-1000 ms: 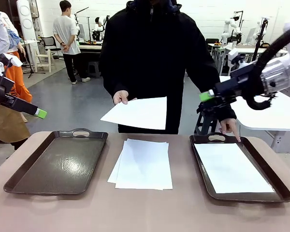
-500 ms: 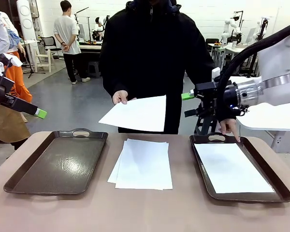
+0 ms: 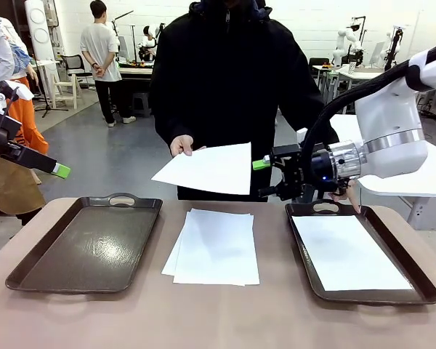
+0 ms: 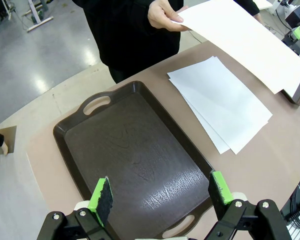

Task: Sort the A4 documents.
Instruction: Receive the A4 Paper.

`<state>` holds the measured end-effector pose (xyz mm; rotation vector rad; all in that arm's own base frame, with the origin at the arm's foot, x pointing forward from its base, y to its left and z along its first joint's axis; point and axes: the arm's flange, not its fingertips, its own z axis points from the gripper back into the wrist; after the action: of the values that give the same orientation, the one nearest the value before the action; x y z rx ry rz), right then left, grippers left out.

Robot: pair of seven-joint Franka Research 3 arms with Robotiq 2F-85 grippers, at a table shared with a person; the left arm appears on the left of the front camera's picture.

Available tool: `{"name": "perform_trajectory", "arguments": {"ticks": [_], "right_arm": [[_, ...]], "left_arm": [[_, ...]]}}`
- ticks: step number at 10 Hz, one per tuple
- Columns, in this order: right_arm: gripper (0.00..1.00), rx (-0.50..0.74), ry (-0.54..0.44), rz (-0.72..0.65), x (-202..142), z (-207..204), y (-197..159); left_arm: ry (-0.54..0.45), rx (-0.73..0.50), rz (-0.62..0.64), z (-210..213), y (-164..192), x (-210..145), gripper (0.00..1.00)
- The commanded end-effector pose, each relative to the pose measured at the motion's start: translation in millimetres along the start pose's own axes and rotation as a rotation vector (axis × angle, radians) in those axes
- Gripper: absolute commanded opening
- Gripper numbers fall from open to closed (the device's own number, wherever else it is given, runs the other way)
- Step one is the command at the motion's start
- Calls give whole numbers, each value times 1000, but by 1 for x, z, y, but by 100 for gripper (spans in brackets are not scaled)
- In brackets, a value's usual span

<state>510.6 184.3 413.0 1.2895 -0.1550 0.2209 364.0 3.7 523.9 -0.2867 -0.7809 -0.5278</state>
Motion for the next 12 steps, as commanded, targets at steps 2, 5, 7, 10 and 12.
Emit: {"name": "perform_trajectory", "arguments": {"ticks": [2, 5, 7, 10, 12], "right_arm": [[100, 52, -50, -22, 10, -20, 1], [100, 59, -138, -79, 25, -32, -6], [100, 58, -165, -115, 33, -36, -13], [100, 62, -157, -120, 34, -42, -12], [100, 63, -152, -98, 34, -43, -10]], "left_arm": [[-9, -5, 5, -2, 2, -1, 100], [-9, -5, 5, -2, 2, -1, 100], [-9, -5, 5, -2, 2, -1, 100], [-9, -5, 5, -2, 2, -1, 100], [-9, -5, 5, -2, 2, -1, 100]]}}
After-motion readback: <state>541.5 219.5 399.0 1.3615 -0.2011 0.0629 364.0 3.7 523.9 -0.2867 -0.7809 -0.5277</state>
